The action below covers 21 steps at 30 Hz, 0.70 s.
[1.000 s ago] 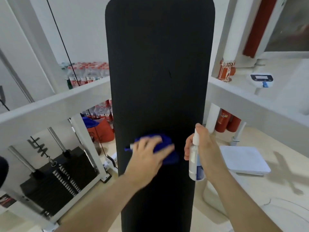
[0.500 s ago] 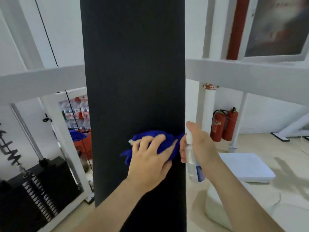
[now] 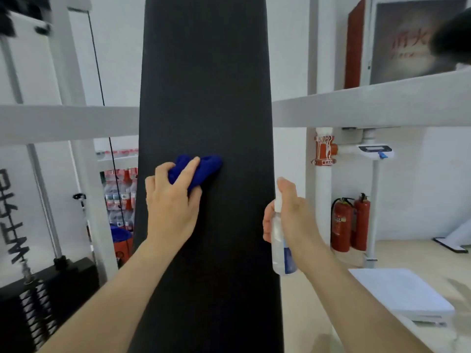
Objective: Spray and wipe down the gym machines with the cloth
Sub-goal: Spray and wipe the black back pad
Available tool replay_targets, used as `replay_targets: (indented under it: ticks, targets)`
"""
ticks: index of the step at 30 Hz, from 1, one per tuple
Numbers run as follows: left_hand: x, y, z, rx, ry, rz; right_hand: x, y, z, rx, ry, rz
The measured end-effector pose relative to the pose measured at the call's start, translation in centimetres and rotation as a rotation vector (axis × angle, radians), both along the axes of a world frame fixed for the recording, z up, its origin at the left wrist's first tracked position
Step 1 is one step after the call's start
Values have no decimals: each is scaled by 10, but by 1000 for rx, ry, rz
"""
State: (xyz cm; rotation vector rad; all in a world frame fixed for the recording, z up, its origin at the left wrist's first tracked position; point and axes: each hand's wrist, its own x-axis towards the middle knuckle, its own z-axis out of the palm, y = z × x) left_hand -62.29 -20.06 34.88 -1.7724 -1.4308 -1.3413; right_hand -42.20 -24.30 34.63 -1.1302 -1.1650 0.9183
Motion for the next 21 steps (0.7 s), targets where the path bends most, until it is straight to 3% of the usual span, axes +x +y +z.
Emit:
replay_targets:
  ticks: [2,7,13,15,19,21]
  targets:
    - [2,-14,-26,-12,33,40,3,-7,-14,-3,-20,39]
    - [28,-41,-67,49,406,10,4,-13,-48,6,122,73]
    - [47,1,20,131,180,15,5,-15,-52,14,137,83]
    - [61,7,31,142,228,30,7,-16,-54,-9,213,116]
    - [62,-18,-29,124,492,-43,14,-22,-67,1,329,144]
    - [55,-41,-78,51,583,-151,17,-27,-76,12,277,98]
